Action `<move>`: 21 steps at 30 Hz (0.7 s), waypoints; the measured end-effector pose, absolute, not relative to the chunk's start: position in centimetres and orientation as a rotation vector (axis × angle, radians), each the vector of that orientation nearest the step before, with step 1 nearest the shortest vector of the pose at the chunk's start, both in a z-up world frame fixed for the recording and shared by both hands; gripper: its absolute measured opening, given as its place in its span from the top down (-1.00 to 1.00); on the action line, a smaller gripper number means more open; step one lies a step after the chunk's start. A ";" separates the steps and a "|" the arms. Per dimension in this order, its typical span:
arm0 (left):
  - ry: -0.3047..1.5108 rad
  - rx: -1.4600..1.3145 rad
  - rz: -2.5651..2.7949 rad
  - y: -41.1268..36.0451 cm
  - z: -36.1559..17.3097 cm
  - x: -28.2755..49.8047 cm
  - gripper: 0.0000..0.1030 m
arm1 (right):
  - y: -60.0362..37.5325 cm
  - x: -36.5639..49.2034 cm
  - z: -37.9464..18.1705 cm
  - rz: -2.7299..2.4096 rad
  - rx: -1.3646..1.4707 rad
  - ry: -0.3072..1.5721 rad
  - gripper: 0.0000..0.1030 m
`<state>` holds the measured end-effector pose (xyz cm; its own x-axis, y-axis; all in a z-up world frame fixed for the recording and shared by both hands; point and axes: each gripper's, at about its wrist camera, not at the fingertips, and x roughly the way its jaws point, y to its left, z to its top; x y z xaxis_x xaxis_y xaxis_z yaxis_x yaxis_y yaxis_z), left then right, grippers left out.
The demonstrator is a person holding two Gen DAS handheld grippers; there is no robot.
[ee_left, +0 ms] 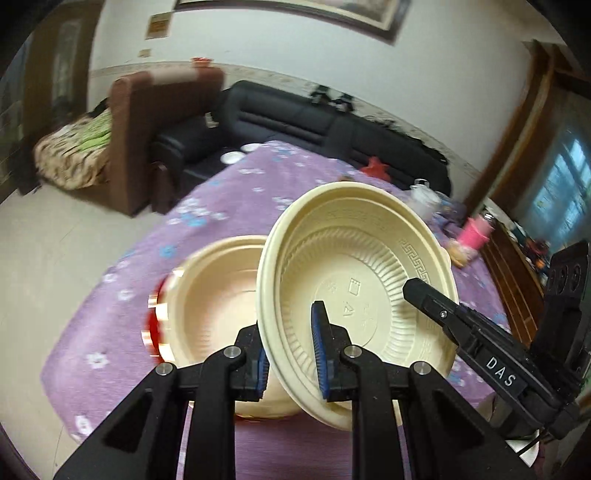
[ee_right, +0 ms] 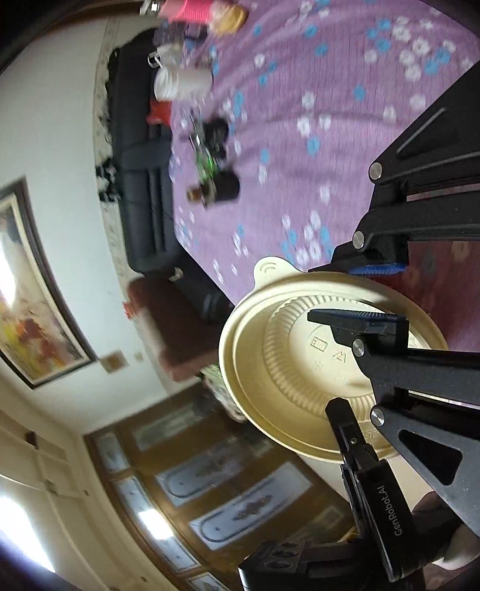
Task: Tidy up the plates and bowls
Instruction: 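Carry the second cream bowl with the right tool and lower it into the first, then open the right tool and withdraw it from the stack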
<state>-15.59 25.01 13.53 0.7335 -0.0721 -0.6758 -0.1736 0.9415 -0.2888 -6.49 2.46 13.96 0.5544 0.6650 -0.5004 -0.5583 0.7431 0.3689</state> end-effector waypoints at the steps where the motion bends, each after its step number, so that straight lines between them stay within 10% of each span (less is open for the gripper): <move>1: 0.753 -0.356 0.067 25.6 13.2 -15.7 0.65 | 3.5 -6.2 13.8 0.733 0.168 0.674 0.66; 12: 0.753 -0.424 0.124 30.1 11.1 -16.1 0.50 | 9.6 -6.9 12.1 0.687 -0.010 0.659 0.63; 17: 0.677 -0.392 0.153 30.1 12.2 -17.3 -0.10 | 9.9 -7.3 12.4 0.681 -0.037 0.622 -0.06; 21: 0.627 -0.398 0.162 30.4 12.9 -18.5 -0.25 | 9.6 -7.3 12.7 0.675 -0.014 0.597 -0.17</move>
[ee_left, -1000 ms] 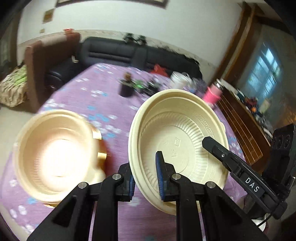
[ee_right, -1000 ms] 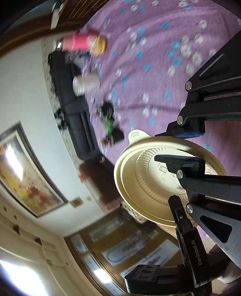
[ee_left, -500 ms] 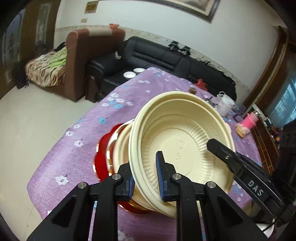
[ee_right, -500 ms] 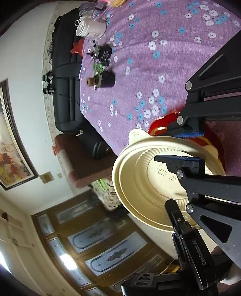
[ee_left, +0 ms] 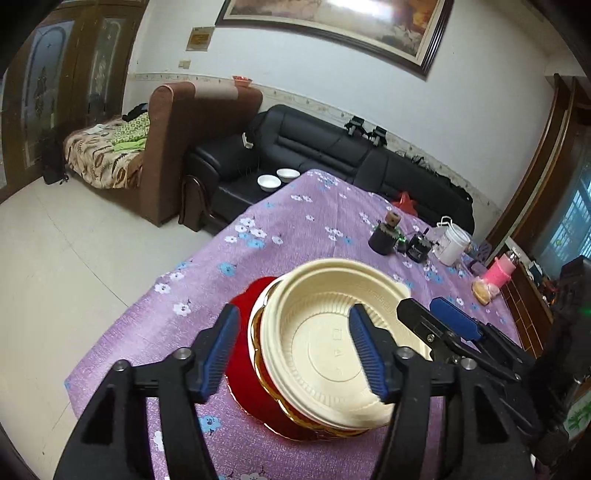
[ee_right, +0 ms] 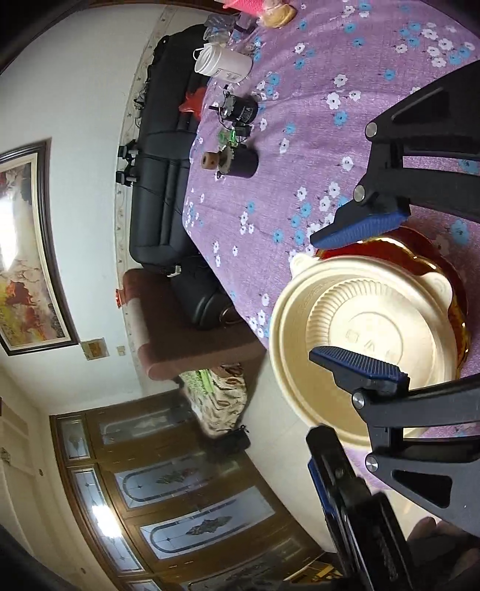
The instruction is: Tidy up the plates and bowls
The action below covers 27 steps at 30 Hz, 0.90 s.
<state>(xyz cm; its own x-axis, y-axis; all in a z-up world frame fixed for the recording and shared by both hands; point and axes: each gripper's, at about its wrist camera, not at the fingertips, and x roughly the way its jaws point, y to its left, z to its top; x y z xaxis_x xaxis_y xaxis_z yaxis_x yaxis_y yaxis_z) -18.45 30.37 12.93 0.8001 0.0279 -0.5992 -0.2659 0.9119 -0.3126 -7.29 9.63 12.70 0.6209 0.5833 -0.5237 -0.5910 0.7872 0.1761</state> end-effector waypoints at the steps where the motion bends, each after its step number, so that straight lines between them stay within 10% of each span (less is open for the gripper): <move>1: 0.625 -0.402 0.166 30.5 12.9 -18.6 -0.25 | 9.6 -7.2 12.7 0.672 -0.009 0.597 -0.19; 6: 0.609 -0.392 0.186 30.1 13.3 -19.9 -0.33 | 8.3 -7.9 13.1 0.641 0.014 0.590 -0.20; 12: 0.527 -0.310 0.361 27.6 13.7 -22.8 -0.99 | 5.2 -10.3 13.3 0.567 0.053 0.562 -0.33; 27: 0.619 -0.157 0.387 22.1 10.7 -23.6 -1.00 | 0.5 -14.8 9.7 0.444 0.077 0.612 -0.56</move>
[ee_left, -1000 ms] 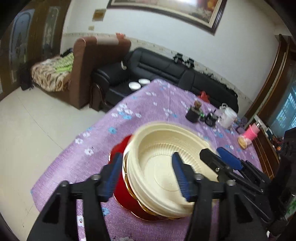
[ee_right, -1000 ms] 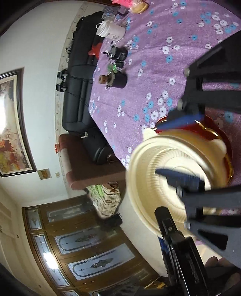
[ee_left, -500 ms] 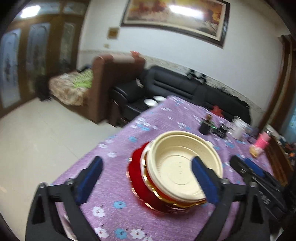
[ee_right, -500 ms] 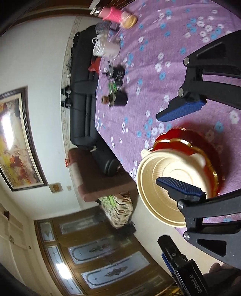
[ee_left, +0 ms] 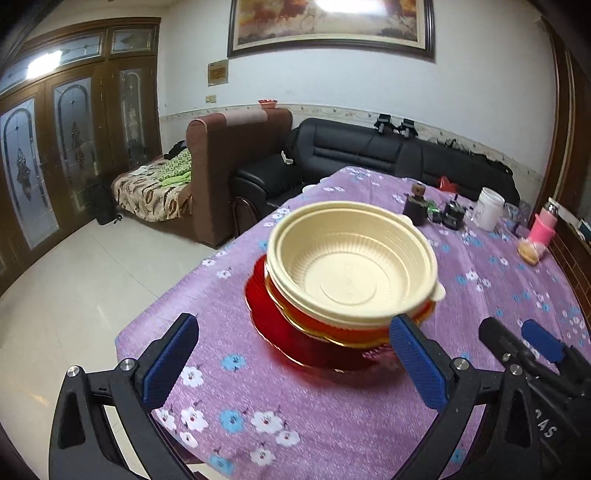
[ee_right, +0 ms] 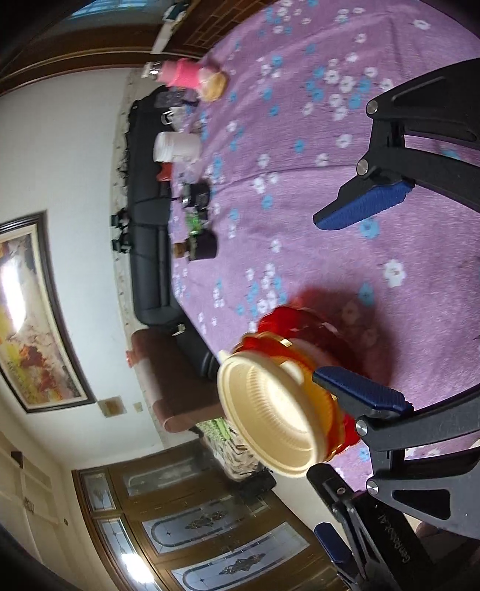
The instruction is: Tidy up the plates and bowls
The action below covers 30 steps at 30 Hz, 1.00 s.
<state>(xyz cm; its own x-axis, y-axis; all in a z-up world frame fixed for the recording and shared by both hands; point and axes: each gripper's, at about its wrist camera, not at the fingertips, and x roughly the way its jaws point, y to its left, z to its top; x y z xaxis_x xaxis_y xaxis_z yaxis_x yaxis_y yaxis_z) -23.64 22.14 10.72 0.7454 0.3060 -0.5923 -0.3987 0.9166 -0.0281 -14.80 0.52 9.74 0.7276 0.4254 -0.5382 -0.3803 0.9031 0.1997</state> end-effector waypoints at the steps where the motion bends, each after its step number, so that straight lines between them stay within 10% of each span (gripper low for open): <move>1: 0.622 -0.152 0.385 21.9 10.7 -23.7 -1.00 | 0.3 -14.8 9.5 0.440 0.085 0.626 -0.56; 30: 0.687 -0.101 0.339 18.5 9.9 -22.7 -1.00 | -2.4 -15.1 7.1 0.388 0.131 0.695 -0.58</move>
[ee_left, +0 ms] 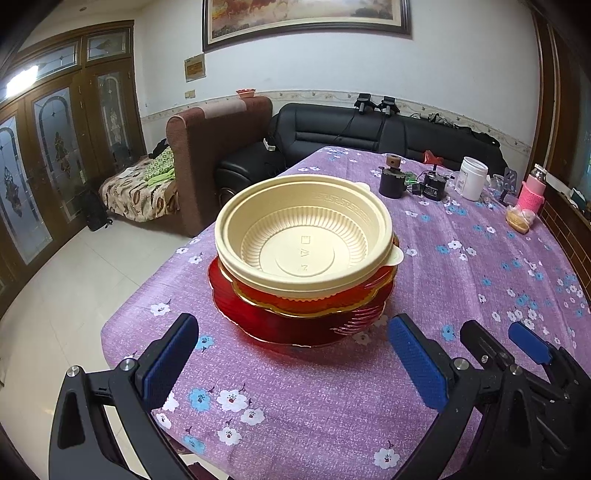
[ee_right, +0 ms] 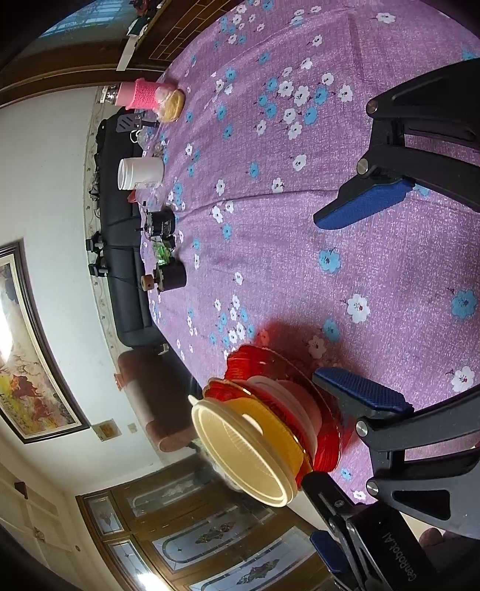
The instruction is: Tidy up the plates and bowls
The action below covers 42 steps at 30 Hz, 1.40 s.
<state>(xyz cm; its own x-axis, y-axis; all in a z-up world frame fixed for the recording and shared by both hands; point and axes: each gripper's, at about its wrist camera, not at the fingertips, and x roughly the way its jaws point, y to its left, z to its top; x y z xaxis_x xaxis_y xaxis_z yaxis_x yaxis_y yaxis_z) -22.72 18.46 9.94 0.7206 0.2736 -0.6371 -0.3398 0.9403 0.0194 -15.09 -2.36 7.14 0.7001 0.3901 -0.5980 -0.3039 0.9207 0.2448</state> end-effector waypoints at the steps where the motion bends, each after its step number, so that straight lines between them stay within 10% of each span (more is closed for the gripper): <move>1: 0.687 -0.101 0.339 18.5 9.9 -22.7 -1.00 | -2.3 -15.0 7.1 0.383 0.127 0.696 -0.58; 42: 0.712 -0.286 0.341 27.5 6.6 -23.8 -1.00 | 8.7 -16.2 5.0 0.417 -0.119 0.739 -0.60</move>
